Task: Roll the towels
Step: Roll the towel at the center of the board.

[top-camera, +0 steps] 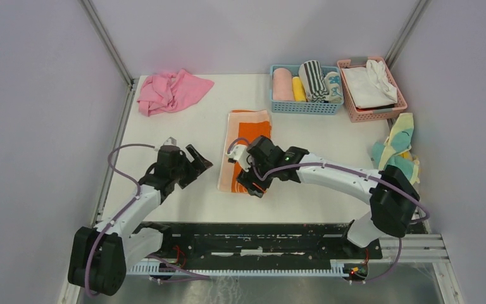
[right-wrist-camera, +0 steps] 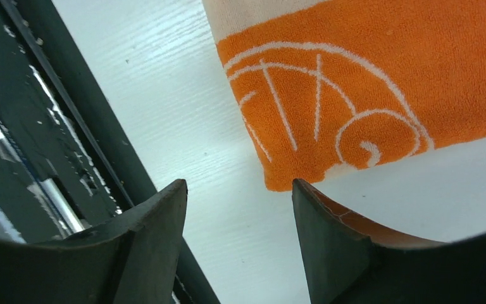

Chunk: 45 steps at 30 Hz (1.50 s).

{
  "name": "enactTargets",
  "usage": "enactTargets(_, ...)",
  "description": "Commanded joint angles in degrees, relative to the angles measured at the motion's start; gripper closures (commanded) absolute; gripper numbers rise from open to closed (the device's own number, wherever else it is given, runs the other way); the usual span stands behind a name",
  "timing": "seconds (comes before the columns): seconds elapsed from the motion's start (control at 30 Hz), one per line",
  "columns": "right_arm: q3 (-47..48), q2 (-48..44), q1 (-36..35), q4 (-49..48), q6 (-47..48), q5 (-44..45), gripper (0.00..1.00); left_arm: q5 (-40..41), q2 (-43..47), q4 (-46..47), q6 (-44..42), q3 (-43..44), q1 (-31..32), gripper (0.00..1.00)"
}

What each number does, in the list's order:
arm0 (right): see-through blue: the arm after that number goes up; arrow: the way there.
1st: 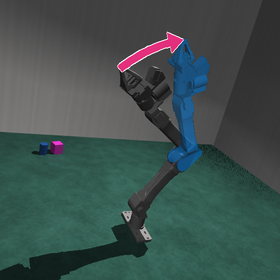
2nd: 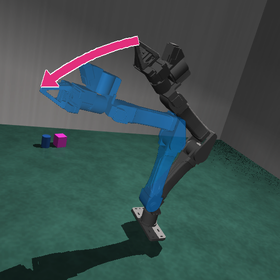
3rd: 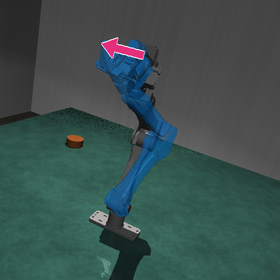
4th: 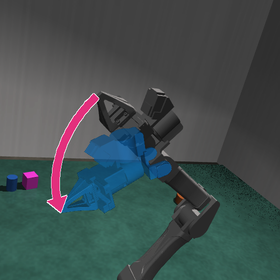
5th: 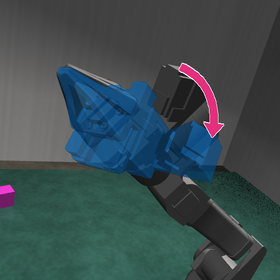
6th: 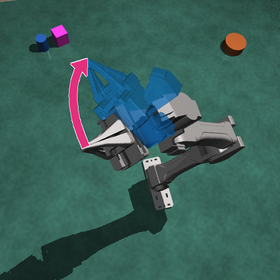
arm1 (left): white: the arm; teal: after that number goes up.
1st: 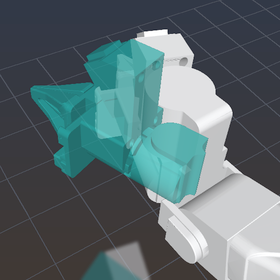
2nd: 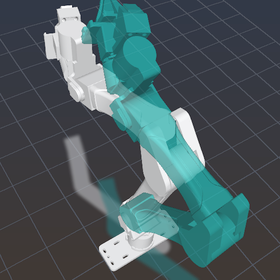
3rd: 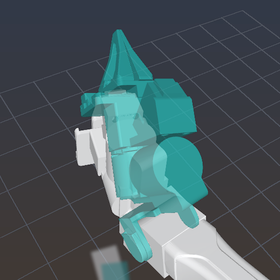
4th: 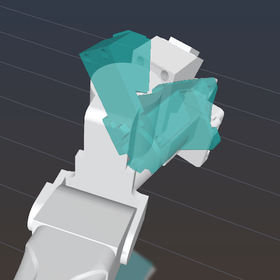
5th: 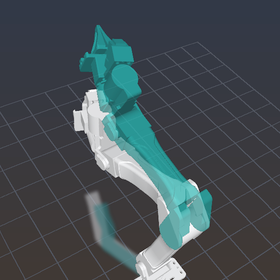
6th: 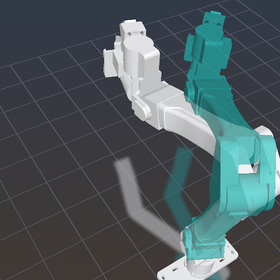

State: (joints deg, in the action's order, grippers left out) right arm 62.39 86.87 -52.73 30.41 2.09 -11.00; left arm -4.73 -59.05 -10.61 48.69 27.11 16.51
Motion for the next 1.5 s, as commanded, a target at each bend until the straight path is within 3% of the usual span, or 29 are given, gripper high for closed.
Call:
enactTargets(0.0, 4.7, 4.6, -3.8, 6.3, 8.1, 11.5, 0.30, -9.0, 2.1, 0.6, 3.4, -4.0, -4.4, 0.03)
enactTargets(0.17, 6.8, 9.2, -6.4, 5.7, 10.0, 15.1, 0.32, -11.5, 3.0, 3.0, 5.7, -7.4, -5.6, 0.02)
enactTargets(0.63, 8.7, 23.0, -8.0, 6.1, 10.7, 15.9, 0.42, -8.1, 3.5, 2.4, 6.6, -7.2, -4.1, 0.05)
enactTargets(0.83, 9.3, 27.3, -8.6, 6.6, 7.1, 11.4, 0.57, -6.1, 2.9, 3.0, 8.8, -7.3, -1.5, 0.06)
enactTargets(0.97, 8.9, 25.4, -8.5, 3.2, 2.6, 5.3, 0.85, -4.4, 4.5, 1.7, 10.9, -7.4, -0.7, 0.06)
enactTargets(1.03, 9.0, 23.8, -8.2, 1.1, -0.4, 2.6, 0.93, -3.1, 6.4, 0.4, 12.1, -7.6, -0.6, 0.06)
enactTargets(1.13, 9.8, 23.3, -6.2, -1.2, -4.8, -3.8, 0.99, -2.1, 9.5, -1.6, 13.6, -7.6, -0.4, 0.06)
enactTargets(1.3, 8.4, 22.0, -1.5, -7.6, -15.3, -11.5, 1.00, -0.9, 12.1, -4.5, 15.2, -6.6, 1.6, 0.07)
enactTargets(1.47, 6.9, 21.2, -0.3, -12.8, -20.5, -13.2, 1.00, 1.0, 11.5, -4.0, 18.4, -7.1, 4.6, 0.09)
